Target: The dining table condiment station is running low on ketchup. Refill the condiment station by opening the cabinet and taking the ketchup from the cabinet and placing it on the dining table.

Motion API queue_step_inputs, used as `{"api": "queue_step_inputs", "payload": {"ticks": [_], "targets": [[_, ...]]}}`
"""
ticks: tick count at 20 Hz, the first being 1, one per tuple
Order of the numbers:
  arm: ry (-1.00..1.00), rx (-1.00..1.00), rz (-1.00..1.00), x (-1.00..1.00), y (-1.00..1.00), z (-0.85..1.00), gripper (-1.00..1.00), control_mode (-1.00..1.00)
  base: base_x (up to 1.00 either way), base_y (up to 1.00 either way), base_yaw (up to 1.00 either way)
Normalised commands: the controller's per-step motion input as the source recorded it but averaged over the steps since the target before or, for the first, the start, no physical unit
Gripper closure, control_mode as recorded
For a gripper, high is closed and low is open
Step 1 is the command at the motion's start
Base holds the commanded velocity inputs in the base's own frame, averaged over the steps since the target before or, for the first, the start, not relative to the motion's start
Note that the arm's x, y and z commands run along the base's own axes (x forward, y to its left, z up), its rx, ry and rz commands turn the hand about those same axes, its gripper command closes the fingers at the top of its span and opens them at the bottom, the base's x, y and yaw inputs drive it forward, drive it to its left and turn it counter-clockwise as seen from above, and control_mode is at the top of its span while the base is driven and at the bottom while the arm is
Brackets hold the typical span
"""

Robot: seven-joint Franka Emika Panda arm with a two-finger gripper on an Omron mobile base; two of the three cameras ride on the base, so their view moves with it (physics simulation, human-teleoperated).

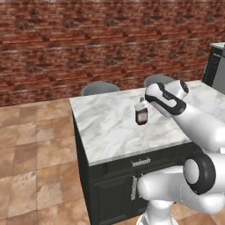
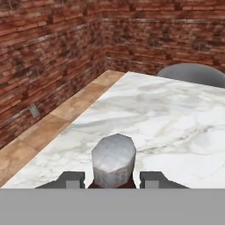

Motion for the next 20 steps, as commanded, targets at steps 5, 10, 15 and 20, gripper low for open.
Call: {"api": "queue_step_inputs", "payload": {"ticks": [5, 10, 15, 20], "targets": [[0.02, 0.0, 0.05, 0.26, 0.0, -0.23, 1.0, -1.0, 0.0, 0.0, 0.0], [-0.01, 0.0, 0.0, 0.17, 0.0, -0.36, 1.0, -1.0, 0.0, 0.0, 0.0], [-0.03, 0.0, 0.0, 0.2, 0.0, -0.41, 1.0, -1.0, 0.0, 0.0, 0.0], [0.0, 0.0, 0.0, 0.31, 0.01, -0.3, 1.0, -1.0, 0.0, 0.0, 0.0]]}}
